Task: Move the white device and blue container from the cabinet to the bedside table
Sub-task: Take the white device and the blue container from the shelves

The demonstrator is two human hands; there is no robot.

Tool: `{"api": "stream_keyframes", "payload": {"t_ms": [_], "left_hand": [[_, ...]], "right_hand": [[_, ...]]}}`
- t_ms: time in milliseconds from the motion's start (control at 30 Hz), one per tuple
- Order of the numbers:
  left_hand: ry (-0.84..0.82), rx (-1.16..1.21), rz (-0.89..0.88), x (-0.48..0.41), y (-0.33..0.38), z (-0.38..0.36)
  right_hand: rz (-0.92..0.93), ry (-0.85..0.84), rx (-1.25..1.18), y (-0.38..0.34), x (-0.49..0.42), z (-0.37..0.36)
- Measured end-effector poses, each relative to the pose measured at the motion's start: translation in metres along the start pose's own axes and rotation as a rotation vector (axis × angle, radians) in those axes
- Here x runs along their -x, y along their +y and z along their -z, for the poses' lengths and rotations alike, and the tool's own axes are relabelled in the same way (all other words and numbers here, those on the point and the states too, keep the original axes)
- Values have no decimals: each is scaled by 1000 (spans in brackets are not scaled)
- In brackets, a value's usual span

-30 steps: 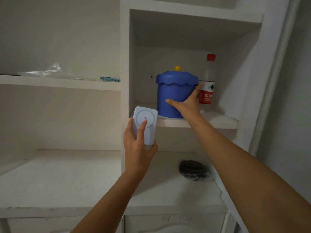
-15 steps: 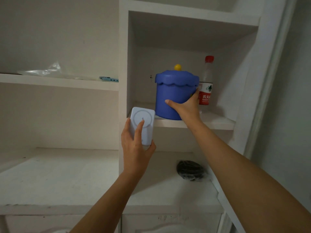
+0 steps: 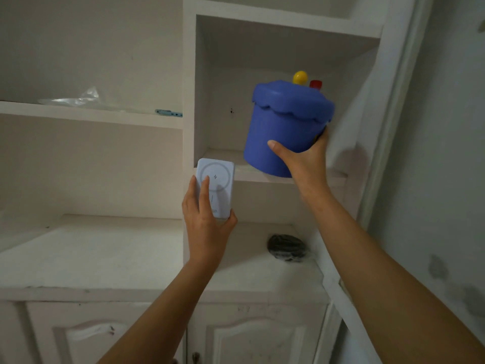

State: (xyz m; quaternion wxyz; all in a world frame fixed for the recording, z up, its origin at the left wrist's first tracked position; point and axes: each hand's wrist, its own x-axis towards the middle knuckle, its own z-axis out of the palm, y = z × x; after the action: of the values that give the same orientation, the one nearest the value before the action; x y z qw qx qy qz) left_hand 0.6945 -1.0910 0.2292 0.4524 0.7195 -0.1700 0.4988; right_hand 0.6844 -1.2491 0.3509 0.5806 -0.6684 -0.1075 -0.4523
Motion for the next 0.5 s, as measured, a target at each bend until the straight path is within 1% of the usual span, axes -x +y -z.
{"api": "stream_keyframes", "payload": {"t_ms": [200, 433, 500], "left_hand": [[-7, 25, 30, 21, 20, 27], [-7, -54, 143, 51, 28, 67], [-3, -90, 153, 56, 24, 81]], "right_hand": [[-26, -15, -50, -14, 37, 13], [-31, -92, -99, -20, 81, 6], [-40, -116, -103, -20, 94, 0]]}}
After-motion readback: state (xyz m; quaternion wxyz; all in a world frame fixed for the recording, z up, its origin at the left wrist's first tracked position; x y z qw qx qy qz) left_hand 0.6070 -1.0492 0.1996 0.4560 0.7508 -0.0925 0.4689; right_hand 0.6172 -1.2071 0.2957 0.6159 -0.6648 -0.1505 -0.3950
